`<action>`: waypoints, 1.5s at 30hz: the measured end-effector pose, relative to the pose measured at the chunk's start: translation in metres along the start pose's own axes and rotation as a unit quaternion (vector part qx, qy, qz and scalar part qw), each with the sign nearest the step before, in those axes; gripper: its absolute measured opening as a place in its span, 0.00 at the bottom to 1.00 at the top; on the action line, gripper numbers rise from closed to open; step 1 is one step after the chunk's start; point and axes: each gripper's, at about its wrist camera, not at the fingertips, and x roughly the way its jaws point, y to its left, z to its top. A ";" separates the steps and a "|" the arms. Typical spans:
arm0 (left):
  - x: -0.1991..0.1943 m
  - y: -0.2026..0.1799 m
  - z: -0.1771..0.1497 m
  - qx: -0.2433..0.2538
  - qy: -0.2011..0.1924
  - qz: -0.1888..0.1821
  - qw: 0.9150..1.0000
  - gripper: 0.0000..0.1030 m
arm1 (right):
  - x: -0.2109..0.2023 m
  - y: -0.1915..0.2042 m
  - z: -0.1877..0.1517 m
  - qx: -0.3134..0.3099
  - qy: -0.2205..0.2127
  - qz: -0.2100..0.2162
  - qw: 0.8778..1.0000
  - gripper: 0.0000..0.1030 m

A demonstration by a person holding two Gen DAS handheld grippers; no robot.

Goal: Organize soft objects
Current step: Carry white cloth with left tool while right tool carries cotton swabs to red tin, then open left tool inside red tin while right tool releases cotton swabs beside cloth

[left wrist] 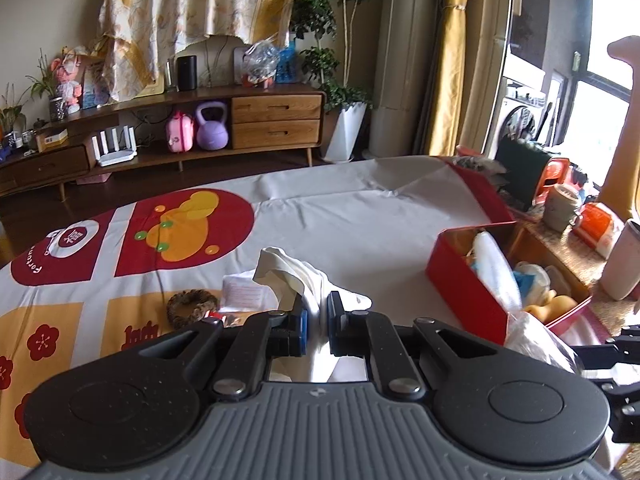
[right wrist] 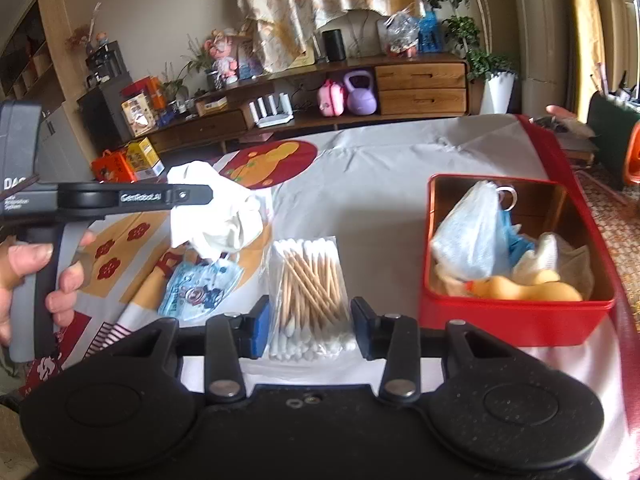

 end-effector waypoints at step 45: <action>0.053 -0.213 0.083 0.075 -0.003 -0.186 0.980 0.09 | -0.005 -0.157 0.026 0.073 -0.008 -0.159 0.984 0.40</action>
